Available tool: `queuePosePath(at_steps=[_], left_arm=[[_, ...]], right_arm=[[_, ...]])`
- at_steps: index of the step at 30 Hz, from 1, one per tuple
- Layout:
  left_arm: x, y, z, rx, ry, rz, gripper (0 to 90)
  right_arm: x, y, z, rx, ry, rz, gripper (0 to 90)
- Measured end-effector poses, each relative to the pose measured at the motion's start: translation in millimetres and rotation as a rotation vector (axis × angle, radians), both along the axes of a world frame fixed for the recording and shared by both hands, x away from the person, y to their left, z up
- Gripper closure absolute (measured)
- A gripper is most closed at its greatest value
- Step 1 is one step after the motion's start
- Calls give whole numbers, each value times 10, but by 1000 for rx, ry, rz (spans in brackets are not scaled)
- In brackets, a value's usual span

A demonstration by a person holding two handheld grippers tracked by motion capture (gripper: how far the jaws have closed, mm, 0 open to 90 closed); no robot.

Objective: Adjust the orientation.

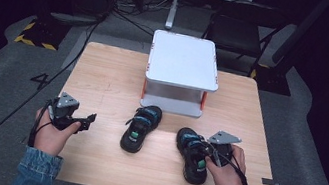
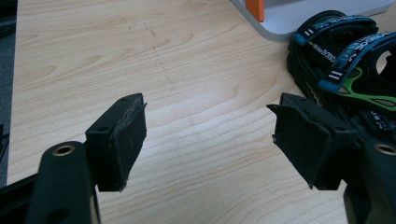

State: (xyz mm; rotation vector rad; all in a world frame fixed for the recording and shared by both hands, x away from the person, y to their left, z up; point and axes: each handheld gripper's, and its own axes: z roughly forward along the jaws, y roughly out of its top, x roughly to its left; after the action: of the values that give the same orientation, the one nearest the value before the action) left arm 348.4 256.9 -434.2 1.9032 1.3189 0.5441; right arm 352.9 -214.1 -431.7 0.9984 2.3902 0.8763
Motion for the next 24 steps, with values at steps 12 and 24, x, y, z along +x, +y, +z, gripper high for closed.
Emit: queuePosePath(at_steps=[12, 24], left_arm=[[-164, 71, -29, 11, -1, 19, 257], [-340, 210, -74, 14, 4, 53, 256]], right_arm=[[196, 410, 7, 78, -62, -66, 774], [373, 753, -90, 95, -52, -61, 747]])
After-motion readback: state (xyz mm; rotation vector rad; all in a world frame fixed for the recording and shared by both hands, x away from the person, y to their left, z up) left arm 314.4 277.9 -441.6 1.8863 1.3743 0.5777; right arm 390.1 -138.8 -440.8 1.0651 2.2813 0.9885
